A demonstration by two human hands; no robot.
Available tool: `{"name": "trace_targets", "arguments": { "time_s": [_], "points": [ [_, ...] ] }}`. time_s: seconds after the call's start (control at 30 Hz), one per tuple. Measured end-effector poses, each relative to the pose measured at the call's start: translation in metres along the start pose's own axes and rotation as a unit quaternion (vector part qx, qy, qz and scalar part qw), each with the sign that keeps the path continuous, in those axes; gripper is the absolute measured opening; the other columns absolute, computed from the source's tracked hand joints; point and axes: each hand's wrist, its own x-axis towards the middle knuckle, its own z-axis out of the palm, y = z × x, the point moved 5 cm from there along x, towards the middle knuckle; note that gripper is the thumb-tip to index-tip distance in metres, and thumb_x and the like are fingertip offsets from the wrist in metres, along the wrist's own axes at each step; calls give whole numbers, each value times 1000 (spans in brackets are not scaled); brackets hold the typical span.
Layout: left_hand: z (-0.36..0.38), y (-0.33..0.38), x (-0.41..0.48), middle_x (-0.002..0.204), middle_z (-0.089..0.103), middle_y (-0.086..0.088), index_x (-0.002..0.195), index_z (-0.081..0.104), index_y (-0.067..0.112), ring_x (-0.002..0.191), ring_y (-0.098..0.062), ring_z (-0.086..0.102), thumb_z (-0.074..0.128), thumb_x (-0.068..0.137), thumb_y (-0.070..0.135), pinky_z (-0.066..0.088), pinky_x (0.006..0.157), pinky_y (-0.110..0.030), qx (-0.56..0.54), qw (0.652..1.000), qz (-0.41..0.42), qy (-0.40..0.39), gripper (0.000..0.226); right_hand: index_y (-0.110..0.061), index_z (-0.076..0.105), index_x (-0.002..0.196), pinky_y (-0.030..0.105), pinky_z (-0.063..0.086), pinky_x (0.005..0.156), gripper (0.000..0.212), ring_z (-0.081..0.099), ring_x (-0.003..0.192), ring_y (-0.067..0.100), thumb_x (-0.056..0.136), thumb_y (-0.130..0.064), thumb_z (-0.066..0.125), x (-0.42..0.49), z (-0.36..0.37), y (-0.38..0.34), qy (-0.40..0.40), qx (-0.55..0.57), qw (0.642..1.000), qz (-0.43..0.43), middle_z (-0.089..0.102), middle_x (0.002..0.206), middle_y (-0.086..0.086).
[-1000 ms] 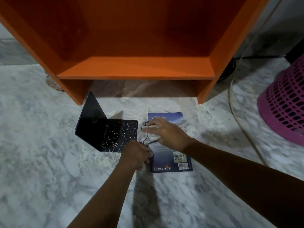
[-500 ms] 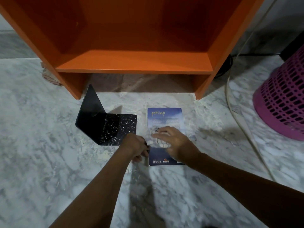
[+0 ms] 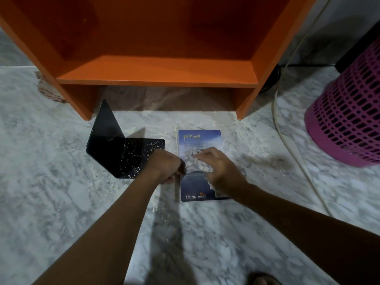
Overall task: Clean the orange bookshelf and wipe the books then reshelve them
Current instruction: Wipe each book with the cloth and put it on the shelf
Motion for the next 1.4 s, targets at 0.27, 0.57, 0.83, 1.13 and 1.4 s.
{"name": "trace_targets", "arguments": {
  "time_s": [0.27, 0.57, 0.83, 1.13, 1.4],
  "points": [
    [1, 4, 1, 89, 74, -19, 94, 76, 4, 67, -30, 70, 66, 87, 5, 53, 60, -28, 59, 992, 102, 36, 12, -18, 59, 127, 29, 48, 90, 47, 51, 110, 20, 82, -10, 51, -71, 20, -43, -115, -20, 965, -235, 46, 122, 3],
    [1, -6, 9, 90, 76, -11, 89, 78, 16, 79, -32, 72, 79, 75, 6, 59, 76, -44, 37, 993, 86, 70, 18, -15, 60, 132, 4, 42, 84, 51, 54, 106, 16, 83, 2, 59, 10, -15, -1, 28, 22, 998, 54, 53, 121, 4],
    [4, -13, 11, 81, 75, -6, 61, 68, 30, 80, -35, 71, 77, 75, 11, 59, 74, -46, 42, 994, 52, 82, 25, -26, 60, 129, 23, 51, 75, 50, 53, 103, 11, 89, 2, 52, 69, -10, 26, 35, -25, 993, 111, 51, 124, -5],
    [19, 16, -35, 125, 50, -9, 127, 53, 23, 117, -27, 46, 54, 91, 40, 45, 89, -38, 303, 912, 151, 233, 40, -16, 62, 91, 22, 43, 67, 21, 59, 78, 15, 83, -3, 48, 56, -86, 58, 252, 36, 930, 265, 63, 93, 8],
    [85, 17, -40, 139, 28, -19, 141, 29, 19, 128, -37, 28, 62, 71, 69, 29, 108, -44, 253, 945, 101, 182, 92, -19, 65, 123, 22, 40, 85, 35, 54, 97, 12, 92, -8, 53, 25, -97, 37, 303, 78, 912, 267, 59, 114, 2]
  ]
}}
